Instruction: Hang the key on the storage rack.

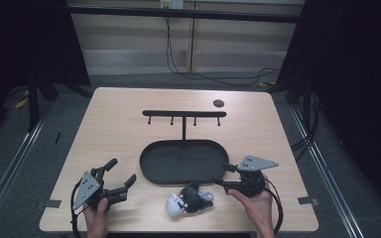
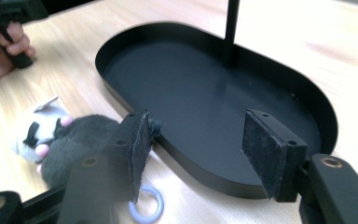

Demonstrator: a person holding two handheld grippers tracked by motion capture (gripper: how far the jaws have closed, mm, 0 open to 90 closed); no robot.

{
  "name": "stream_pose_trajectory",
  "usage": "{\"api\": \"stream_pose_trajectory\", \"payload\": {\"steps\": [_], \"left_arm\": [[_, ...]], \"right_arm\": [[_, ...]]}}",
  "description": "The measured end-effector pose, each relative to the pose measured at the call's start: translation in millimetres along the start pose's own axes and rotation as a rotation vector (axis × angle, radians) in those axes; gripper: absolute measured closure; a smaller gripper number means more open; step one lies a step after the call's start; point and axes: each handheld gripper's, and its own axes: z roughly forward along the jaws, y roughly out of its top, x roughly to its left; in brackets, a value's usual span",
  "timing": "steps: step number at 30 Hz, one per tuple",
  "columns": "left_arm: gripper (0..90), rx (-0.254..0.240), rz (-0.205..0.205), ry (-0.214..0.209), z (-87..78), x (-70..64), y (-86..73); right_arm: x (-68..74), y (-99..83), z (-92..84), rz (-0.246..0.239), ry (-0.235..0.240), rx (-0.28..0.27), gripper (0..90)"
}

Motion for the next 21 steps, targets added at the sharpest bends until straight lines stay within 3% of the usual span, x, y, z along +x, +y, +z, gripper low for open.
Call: {"api": "stream_pose_trajectory", "payload": {"steps": [2, 5, 12, 14, 17, 18, 19, 20, 21], "left_arm": [[15.4, 0.000, 0.000, 0.000, 0.0, 0.0, 0.0], [15.4, 0.000, 0.000, 0.000, 0.0, 0.0, 0.0], [15.4, -0.001, -0.001, 0.001, -0.1, 0.0, 0.0], [15.4, -0.001, -0.001, 0.001, -0.1, 0.0, 0.0], [15.4, -0.001, 0.000, 0.001, 0.0, 0.0, 0.0], [15.3, 0.000, 0.000, 0.000, -0.1, 0.0, 0.0], [15.3, -0.001, -0.001, 0.001, 0.0, 0.0, 0.0], [15.4, 0.000, 0.000, 0.000, -0.1, 0.0, 0.0], [15.3, 0.000, 0.000, 0.000, -0.1, 0.0, 0.0]], "right_arm": [[-1.0, 7.6, 2.5, -0.010, 0.036, 0.053, 42.7], [-0.9, 11.8, 3.8, -0.016, 0.051, 0.084, 42.7], [2.7, 26.5, 5.1, -0.053, 0.040, 0.137, 41.1], [3.4, 30.9, 7.0, -0.071, 0.052, 0.175, 41.1], [4.3, 37.2, 12.4, -0.094, 0.111, 0.262, 44.7], [4.6, 41.5, 18.0, -0.116, 0.160, 0.332, 48.2], [4.6, 41.5, 18.0, -0.116, 0.160, 0.332, 48.2], [5.9, 44.8, 23.5, -0.119, 0.211, 0.397, 51.7], [5.9, 44.8, 23.5, -0.119, 0.211, 0.397, 51.7]]}}
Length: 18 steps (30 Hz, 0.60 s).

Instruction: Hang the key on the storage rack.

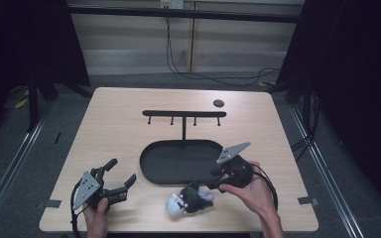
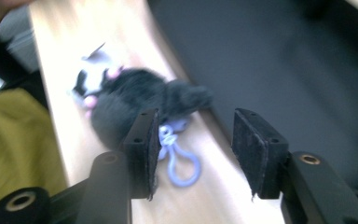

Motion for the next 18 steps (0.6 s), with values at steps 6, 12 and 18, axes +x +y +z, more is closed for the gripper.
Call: {"api": "stream_pose_trajectory", "payload": {"steps": [6, 12, 18], "left_arm": [[15.3, 0.000, -0.001, 0.000, 0.0, 0.0, 0.0], [15.3, -0.001, 0.000, 0.000, 0.0, 0.0, 0.0], [15.3, 0.000, 0.000, 0.000, 0.0, 0.0, 0.0]], "right_arm": [[1.4, 11.6, 12.6, -0.030, 0.090, 0.114, 55.4], [-6.5, 15.9, 27.5, -0.055, 0.144, 0.228, 65.3], [-8.4, 21.2, 38.5, -0.068, 0.188, 0.361, 74.6]]}}
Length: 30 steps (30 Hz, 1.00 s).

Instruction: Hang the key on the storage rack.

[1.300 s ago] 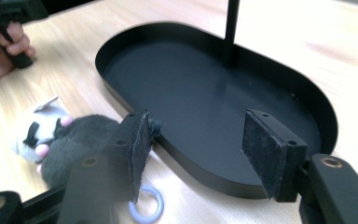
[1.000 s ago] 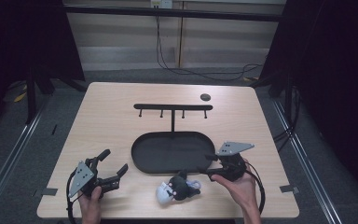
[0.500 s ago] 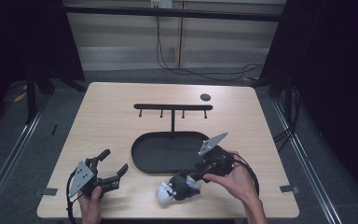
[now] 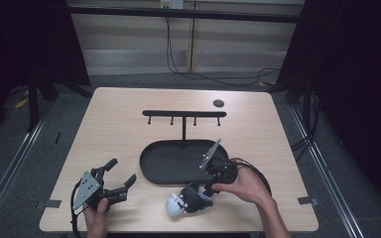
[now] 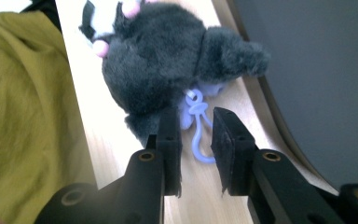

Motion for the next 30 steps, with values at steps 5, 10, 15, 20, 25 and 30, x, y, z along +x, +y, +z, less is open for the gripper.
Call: {"api": "stream_pose_trajectory", "payload": {"steps": [5, 10, 15, 20, 25, 30], "left_arm": [[15.4, 0.000, 0.000, 0.000, 0.0, 0.0, 0.0], [15.4, -0.001, 0.000, 0.000, 0.0, 0.0, 0.0], [15.4, -0.001, 0.000, 0.000, 0.0, 0.0, 0.0], [15.4, -0.001, 0.000, -0.001, 0.0, 0.0, 0.0], [15.4, -0.001, 0.000, -0.002, 0.0, 0.0, 0.0], [15.4, -0.001, -0.001, -0.003, 0.0, 0.0, 0.0]], "right_arm": [[-5.4, 5.6, 4.3, -0.003, 0.024, 0.071, 75.9], [-9.5, 15.4, 12.5, -0.035, 0.038, 0.137, 75.9], [-13.9, 21.1, 18.7, -0.057, 0.036, 0.178, 75.4], [-17.1, 24.2, 23.6, -0.086, 0.047, 0.193, 72.7], [-17.1, 24.5, 26.4, -0.101, 0.061, 0.197, 71.3], [-18.0, 22.4, 24.6, -0.102, 0.102, 0.196, 71.2]]}}
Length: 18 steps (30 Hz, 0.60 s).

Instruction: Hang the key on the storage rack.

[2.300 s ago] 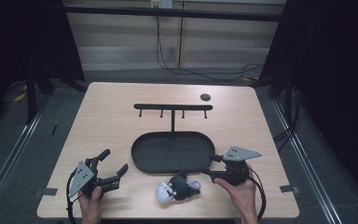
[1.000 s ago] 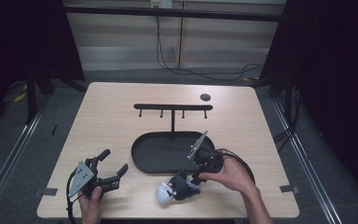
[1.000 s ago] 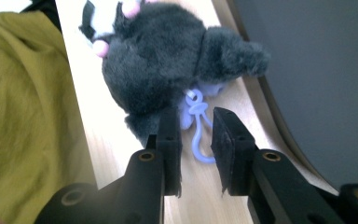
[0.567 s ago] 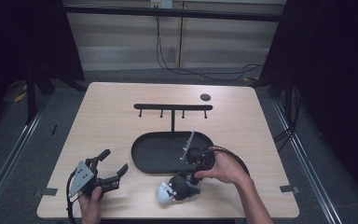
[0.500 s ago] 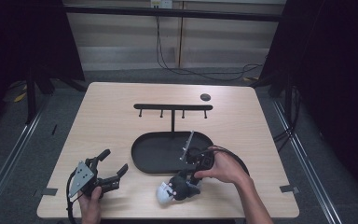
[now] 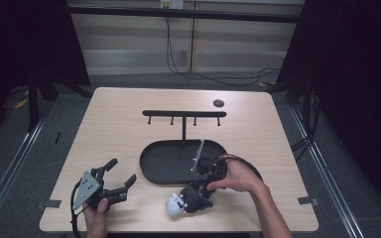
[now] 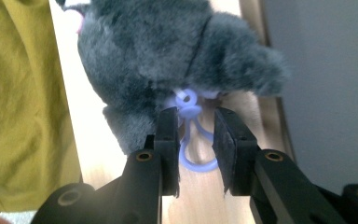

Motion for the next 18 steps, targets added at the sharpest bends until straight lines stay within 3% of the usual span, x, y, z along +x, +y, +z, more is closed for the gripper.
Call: {"api": "stream_pose_trajectory", "payload": {"steps": [7, 11, 18], "left_arm": [[15.4, 0.000, 0.000, -0.001, 0.0, 0.0, 0.0], [15.4, 0.000, 0.000, -0.001, 0.0, 0.0, 0.0], [15.3, -0.001, -0.002, -0.005, 0.0, -0.1, 0.0]], "right_arm": [[1.4, 2.3, 3.6, -0.026, 0.005, 0.023, 74.8], [2.0, 2.7, 4.5, -0.023, 0.003, 0.032, 75.1], [-1.0, 5.1, 4.5, -0.018, -0.006, 0.046, 83.1]]}}
